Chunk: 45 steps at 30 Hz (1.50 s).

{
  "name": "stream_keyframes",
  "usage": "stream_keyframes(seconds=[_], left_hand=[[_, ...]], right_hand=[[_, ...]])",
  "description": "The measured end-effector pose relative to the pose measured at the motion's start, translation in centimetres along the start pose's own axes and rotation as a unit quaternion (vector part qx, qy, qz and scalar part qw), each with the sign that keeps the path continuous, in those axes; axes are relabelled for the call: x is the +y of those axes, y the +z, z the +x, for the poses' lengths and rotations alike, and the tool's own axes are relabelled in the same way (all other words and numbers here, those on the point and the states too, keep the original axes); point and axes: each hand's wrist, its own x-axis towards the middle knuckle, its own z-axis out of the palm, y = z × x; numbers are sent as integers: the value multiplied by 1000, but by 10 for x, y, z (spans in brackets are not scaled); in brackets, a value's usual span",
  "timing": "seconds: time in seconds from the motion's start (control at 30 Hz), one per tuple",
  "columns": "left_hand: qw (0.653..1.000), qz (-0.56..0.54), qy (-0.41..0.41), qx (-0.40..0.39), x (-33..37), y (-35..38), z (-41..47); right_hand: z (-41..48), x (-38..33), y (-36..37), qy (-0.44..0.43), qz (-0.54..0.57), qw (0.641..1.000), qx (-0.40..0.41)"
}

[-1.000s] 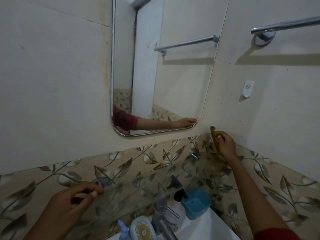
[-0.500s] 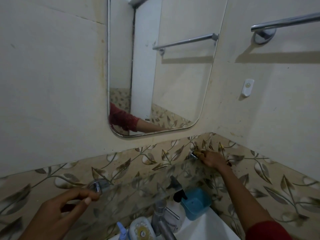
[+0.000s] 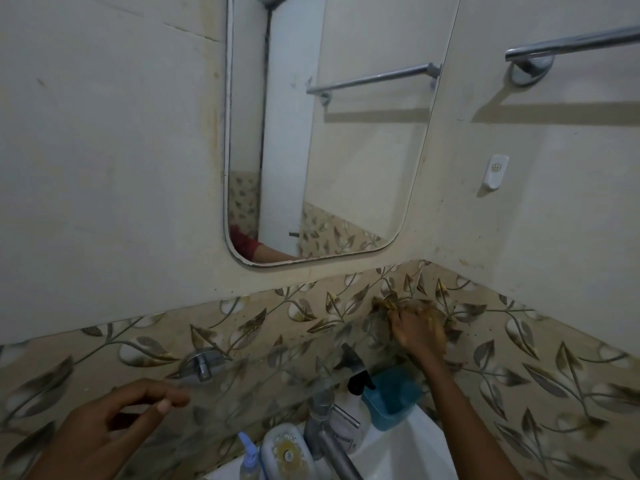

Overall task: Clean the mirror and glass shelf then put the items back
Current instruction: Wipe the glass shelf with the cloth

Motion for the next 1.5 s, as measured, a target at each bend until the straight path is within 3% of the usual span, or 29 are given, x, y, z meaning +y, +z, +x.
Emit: stream_keyframes(seconds=[0.5, 0.8, 1.5], left_hand=[[1000, 7, 22, -13, 21, 16, 3], [998, -20, 60, -5, 25, 19, -4], [998, 14, 58, 11, 8, -2, -18]], right_hand=[[-25, -40, 4, -83, 8, 990, -117], [-52, -65, 8, -122, 29, 986, -109], [-116, -127, 26, -203, 34, 972, -116]])
